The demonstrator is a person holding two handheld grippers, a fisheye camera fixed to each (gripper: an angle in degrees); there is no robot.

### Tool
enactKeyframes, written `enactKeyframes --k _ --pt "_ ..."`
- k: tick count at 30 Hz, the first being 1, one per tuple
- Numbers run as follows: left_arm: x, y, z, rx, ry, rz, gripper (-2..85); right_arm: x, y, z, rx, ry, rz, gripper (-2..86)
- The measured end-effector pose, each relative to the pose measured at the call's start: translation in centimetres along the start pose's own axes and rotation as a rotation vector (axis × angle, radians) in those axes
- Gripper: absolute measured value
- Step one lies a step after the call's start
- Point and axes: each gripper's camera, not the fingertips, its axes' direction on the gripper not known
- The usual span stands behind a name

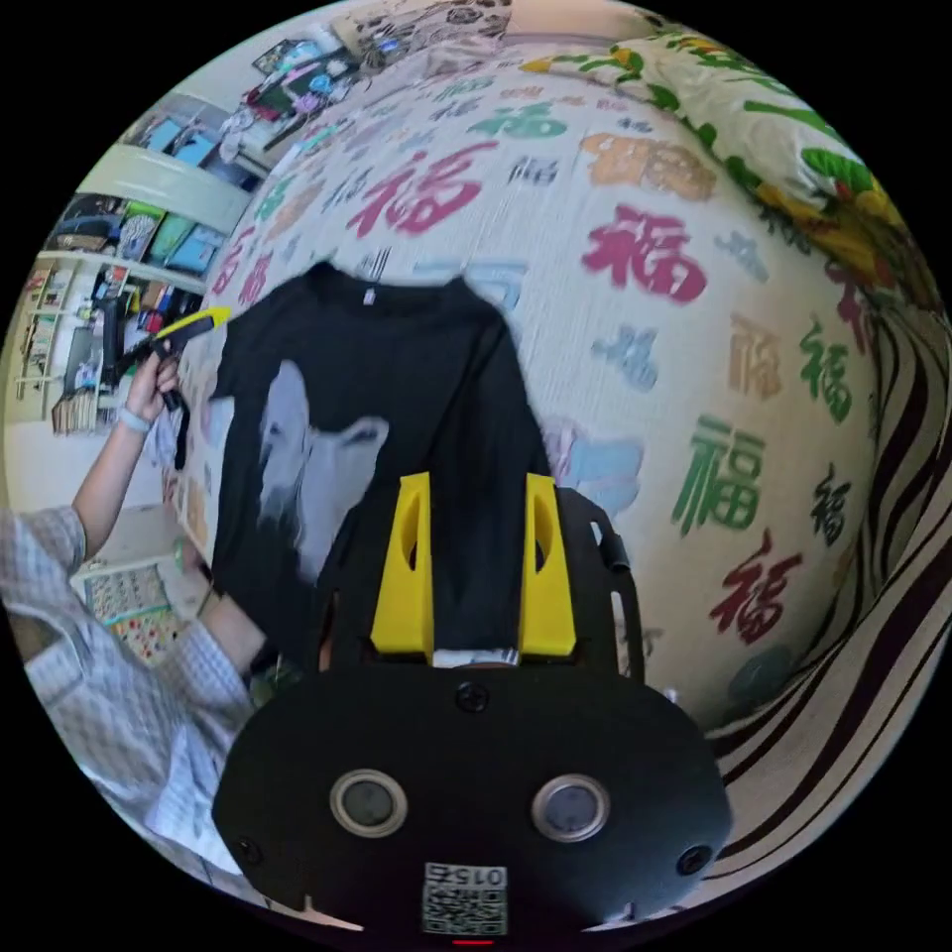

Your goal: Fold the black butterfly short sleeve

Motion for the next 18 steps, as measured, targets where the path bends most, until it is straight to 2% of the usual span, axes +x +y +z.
enactKeyframes --k 4,6,8,11,18 --pt "-1.8 8.0 -1.3 -0.082 -0.131 -0.151 8.4 -1.4 5.7 4.2 -0.229 0.048 -0.03 10.1" --pt "-3.3 10.3 -1.5 -0.1 -0.191 -0.246 8.5 -0.6 6.9 5.9 -0.278 0.152 0.016 0.5" --pt "-5.6 11.9 -2.3 -0.068 -0.319 -0.371 8.9 1.2 7.6 6.1 -0.237 0.192 0.098 -0.5" --pt "-8.3 12.2 -2.1 -0.042 -0.328 -0.471 8.9 3.9 8.1 4.4 -0.116 0.154 0.225 -0.9" --pt "-10.4 10.9 2.7 -0.217 -0.332 -0.438 0.9 7.7 8.1 5.1 -0.1 0.416 0.323 -0.6"
